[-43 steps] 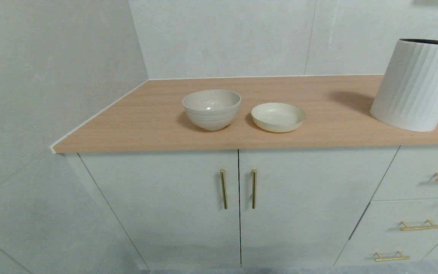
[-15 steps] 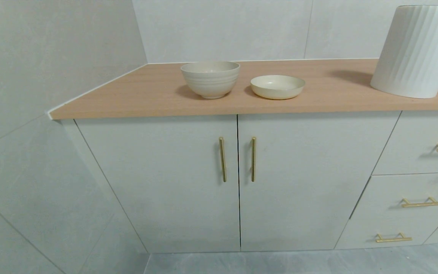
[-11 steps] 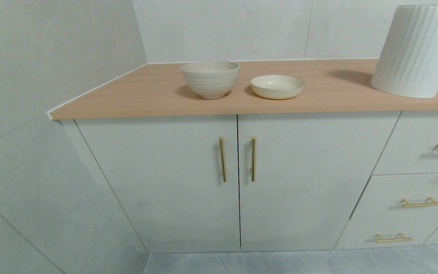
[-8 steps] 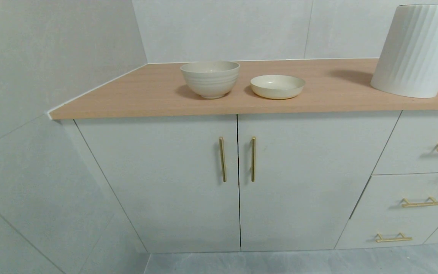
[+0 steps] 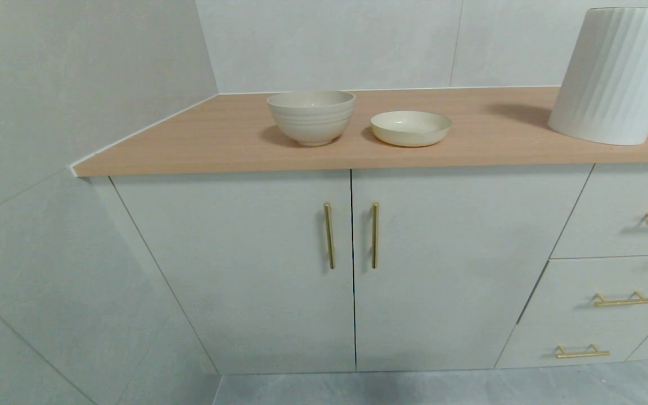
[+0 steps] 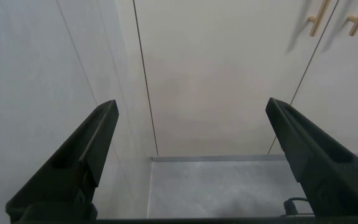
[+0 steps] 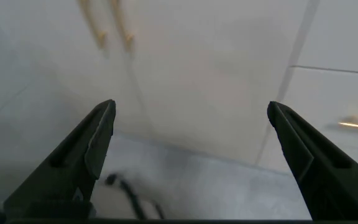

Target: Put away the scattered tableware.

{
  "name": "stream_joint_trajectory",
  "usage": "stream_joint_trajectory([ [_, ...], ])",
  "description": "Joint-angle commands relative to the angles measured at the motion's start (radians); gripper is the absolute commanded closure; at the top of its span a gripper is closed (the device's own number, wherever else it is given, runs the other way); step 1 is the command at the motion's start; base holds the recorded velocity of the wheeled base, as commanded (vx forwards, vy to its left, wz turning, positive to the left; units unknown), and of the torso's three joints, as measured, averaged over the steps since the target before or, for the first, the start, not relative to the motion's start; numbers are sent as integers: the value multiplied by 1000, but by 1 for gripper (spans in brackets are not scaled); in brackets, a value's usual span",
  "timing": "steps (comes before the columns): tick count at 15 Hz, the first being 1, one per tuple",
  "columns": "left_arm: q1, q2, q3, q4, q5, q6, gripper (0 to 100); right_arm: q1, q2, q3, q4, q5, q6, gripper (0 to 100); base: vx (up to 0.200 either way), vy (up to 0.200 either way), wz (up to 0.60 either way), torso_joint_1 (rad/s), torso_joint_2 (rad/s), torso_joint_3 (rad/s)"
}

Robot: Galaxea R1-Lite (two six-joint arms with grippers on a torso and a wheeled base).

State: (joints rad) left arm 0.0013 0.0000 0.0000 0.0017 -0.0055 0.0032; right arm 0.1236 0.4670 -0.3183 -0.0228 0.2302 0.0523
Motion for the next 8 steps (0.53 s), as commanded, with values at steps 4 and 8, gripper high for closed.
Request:
stream_joint_trajectory([
  [4, 0, 0, 0, 0, -1, 0, 0, 281, 693, -392, -25, 43, 0, 0, 0, 0, 0, 0, 0, 0],
  [8, 0, 0, 0, 0, -1, -2, 0, 343, 966, -547, -80, 47, 11, 0, 0, 0, 0, 0, 0, 0],
])
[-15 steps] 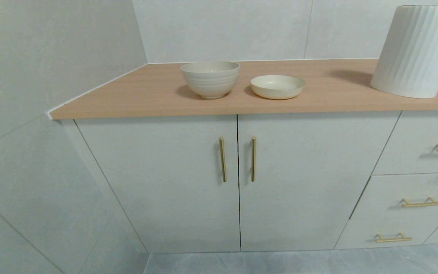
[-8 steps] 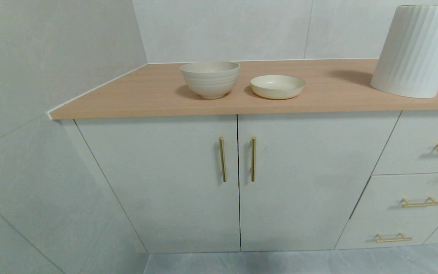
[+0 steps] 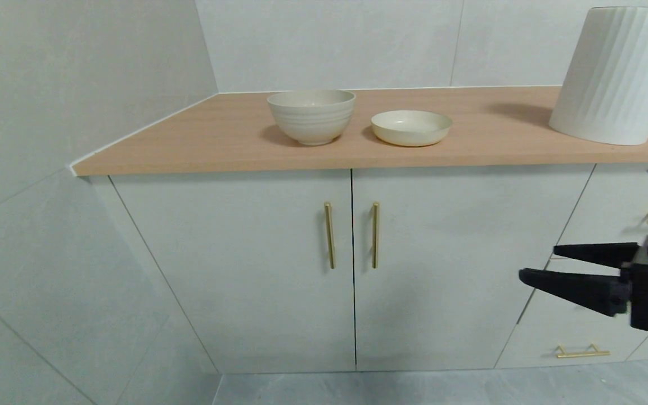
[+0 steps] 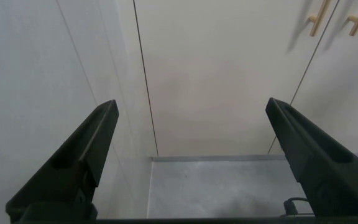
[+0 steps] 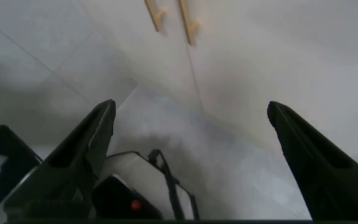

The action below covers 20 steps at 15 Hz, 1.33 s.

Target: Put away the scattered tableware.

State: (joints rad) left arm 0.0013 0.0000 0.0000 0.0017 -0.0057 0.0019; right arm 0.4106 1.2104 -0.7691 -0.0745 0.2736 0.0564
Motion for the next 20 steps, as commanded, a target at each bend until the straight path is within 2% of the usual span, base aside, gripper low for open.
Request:
stream_joint_trajectory([
  [1, 0, 0, 0, 0, 0, 0, 0, 65, 265, -108, -51, 4, 19, 0, 0, 0, 0, 0, 0, 0],
  [6, 0, 0, 0, 0, 0, 0, 0, 157, 436, -159, -209, 9, 20, 0, 0, 0, 0, 0, 0, 0],
  [8, 0, 0, 0, 0, 0, 0, 0, 165, 528, -242, -232, 7, 22, 0, 0, 0, 0, 0, 0, 0],
  [10, 0, 0, 0, 0, 0, 0, 0, 165, 598, -271, -245, 9, 25, 0, 0, 0, 0, 0, 0, 0],
  [13, 0, 0, 0, -2, 0, 0, 0, 163, 707, -252, -450, -1, 40, 0, 0, 0, 0, 0, 0, 0],
  [16, 0, 0, 0, 0, 0, 0, 0, 165, 755, -256, -599, -1, 158, 0, 0, 0, 0, 0, 0, 0],
  [20, 0, 0, 0, -2, 1, -2, 0, 165, 794, -265, -682, 1, 178, 0, 0, 0, 0, 0, 0, 0],
])
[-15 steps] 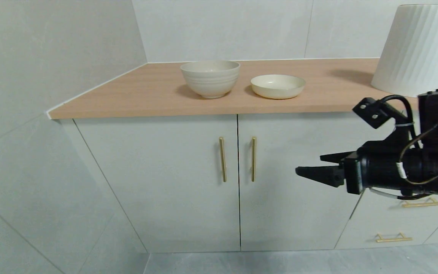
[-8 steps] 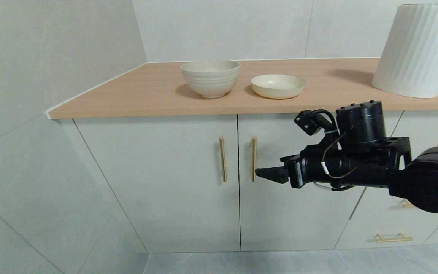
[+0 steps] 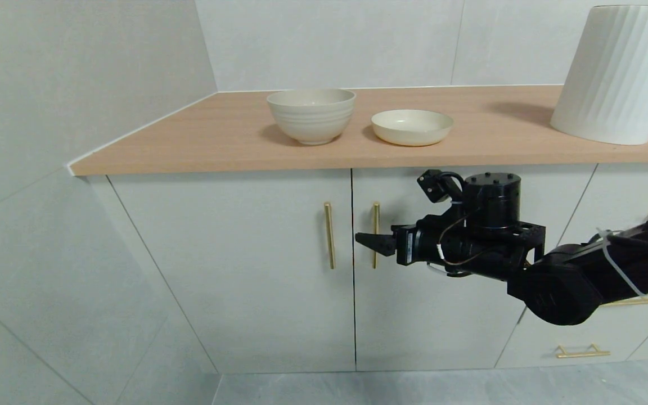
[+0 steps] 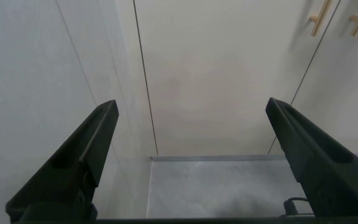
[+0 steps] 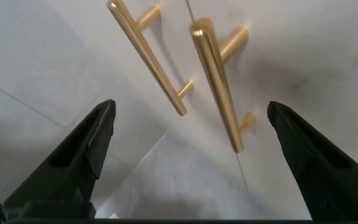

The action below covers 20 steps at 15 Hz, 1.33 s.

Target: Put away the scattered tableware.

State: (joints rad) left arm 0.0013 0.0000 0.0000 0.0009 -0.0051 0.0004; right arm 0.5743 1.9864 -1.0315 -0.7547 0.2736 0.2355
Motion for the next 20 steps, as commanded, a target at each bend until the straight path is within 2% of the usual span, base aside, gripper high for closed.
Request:
stream_joint_trajectory([
  [1, 0, 0, 0, -1, 1, 0, 0, 1, 25, -4, -3, 2, 5, 0, 0, 0, 0, 0, 0, 0],
  [5, 0, 0, 0, -1, 1, 0, 0, 3, 69, -41, -68, 6, 82, 0, 0, 0, 0, 0, 0, 0],
  [13, 0, 0, 0, -1, 1, 0, 0, 64, 111, -39, -155, 1, 85, 0, 0, 0, 0, 0, 0, 0],
  [20, 0, 0, 0, -1, 1, 0, 0, 68, 72, -5, -157, 1, 96, 0, 0, 0, 0, 0, 0, 0],
])
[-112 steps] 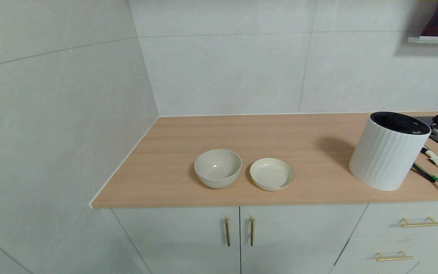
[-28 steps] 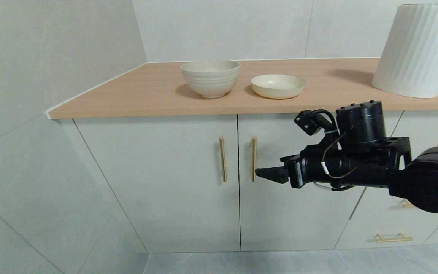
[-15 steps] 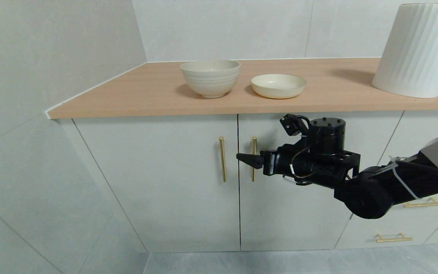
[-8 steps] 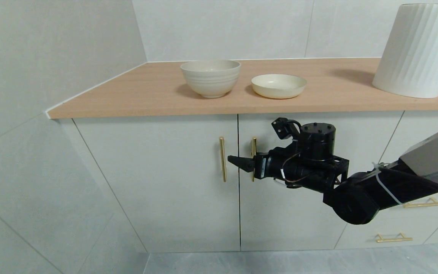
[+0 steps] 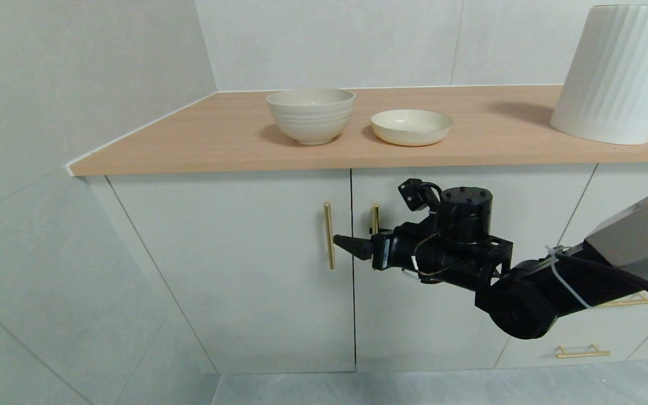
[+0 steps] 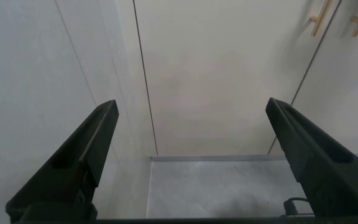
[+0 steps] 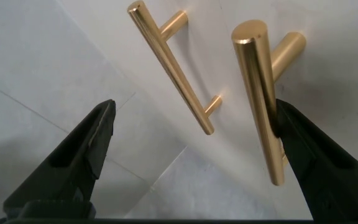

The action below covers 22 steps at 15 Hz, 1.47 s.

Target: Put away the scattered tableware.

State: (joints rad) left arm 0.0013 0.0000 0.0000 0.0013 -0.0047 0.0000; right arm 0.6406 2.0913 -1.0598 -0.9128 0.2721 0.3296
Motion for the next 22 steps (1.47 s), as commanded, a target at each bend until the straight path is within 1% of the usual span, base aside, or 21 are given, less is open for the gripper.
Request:
stream_joint_trajectory([
  [1, 0, 0, 0, 0, 0, 0, 0, 2, -50, 38, 2, 7, 2, 0, 0, 0, 0, 0, 0, 0],
  [5, 0, 0, 0, -1, 0, 0, 0, 13, -92, 83, 3, 21, 2, 0, 0, 0, 0, 0, 0, 0],
  [9, 0, 0, 0, 0, -1, 0, 0, 16, -155, 144, 12, 71, 2, 0, 0, 0, 0, 0, 0, 0],
  [13, 0, 0, 0, 0, -1, 0, 0, 16, -241, 256, 14, 177, 2, 0, 0, 0, 0, 0, 0, 0],
  [16, 0, 0, 0, 0, -1, 0, 0, 17, -277, 317, 17, 202, 2, 0, 0, 0, 0, 0, 0, 0],
  [17, 0, 0, 0, -1, -1, 0, 0, 22, -283, 333, 17, 226, 2, 0, 0, 0, 0, 0, 0, 0],
  [22, 0, 0, 0, -1, 0, 0, 0, 24, -361, 399, 18, 236, 2, 0, 0, 0, 0, 0, 0, 0],
])
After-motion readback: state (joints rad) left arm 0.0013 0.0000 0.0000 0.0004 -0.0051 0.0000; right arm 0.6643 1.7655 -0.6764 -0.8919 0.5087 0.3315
